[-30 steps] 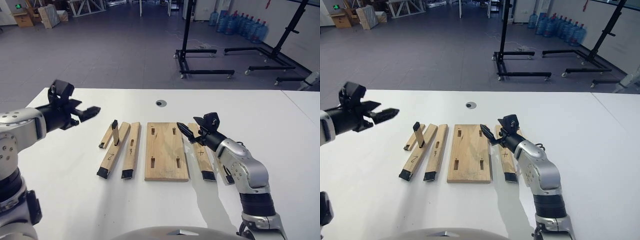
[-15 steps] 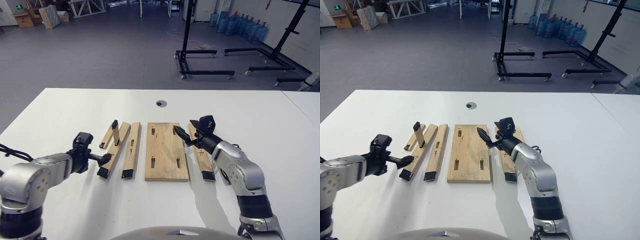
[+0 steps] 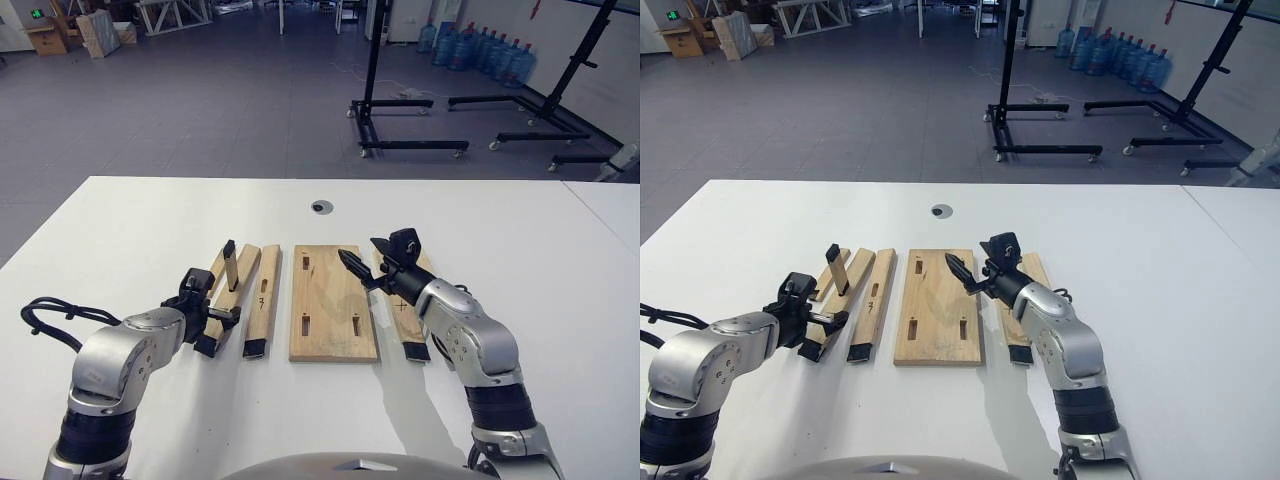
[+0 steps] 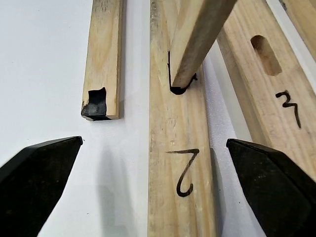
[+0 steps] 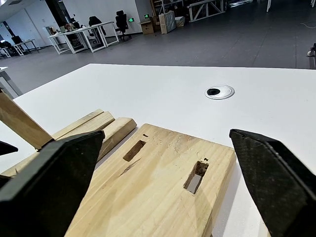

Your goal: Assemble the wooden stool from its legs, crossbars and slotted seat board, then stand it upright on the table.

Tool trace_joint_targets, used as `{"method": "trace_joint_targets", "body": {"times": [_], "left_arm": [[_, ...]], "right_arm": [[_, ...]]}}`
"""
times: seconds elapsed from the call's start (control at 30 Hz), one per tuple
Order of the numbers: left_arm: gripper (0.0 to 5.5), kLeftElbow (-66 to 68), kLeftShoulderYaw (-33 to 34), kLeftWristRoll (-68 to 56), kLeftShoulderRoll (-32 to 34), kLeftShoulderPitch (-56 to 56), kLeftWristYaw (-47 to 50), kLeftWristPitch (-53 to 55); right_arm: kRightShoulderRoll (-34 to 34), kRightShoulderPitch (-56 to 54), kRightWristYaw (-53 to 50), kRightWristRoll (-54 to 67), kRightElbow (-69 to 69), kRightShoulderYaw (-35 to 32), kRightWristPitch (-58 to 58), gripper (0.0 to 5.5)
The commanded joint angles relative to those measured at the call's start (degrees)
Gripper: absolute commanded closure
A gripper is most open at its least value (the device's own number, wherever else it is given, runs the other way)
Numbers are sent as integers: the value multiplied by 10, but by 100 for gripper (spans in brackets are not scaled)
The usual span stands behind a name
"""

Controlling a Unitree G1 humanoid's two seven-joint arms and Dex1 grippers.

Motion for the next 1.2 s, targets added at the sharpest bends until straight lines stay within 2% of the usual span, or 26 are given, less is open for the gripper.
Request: {"method": "trace_joint_targets", "body": {"times": [0.03, 0.07, 0.57, 0.83, 1.07, 1.2], "left_arm": [[14, 16, -17, 21, -7, 3, -1, -21], [14, 18, -19, 25, -9, 3, -1, -23], [219, 33, -24, 54, -26, 55, -16, -54], [345, 52, -30, 62, -40, 69, -20, -79], [347, 64, -32, 73, -39, 59, -20, -97], [347, 40, 7, 74, -10, 1, -30, -83]], "right_arm": [[1, -5, -2, -4, 4, -2, -4, 84], [1, -6, -2, -4, 5, -2, -4, 84], [2, -12, -1, -3, 7, 1, -2, 84], [-1, -16, 3, -4, 11, 2, -2, 84], [-1, -20, 6, -5, 20, 2, -7, 84], [-1, -25, 6, -4, 28, -1, -12, 84]]}}
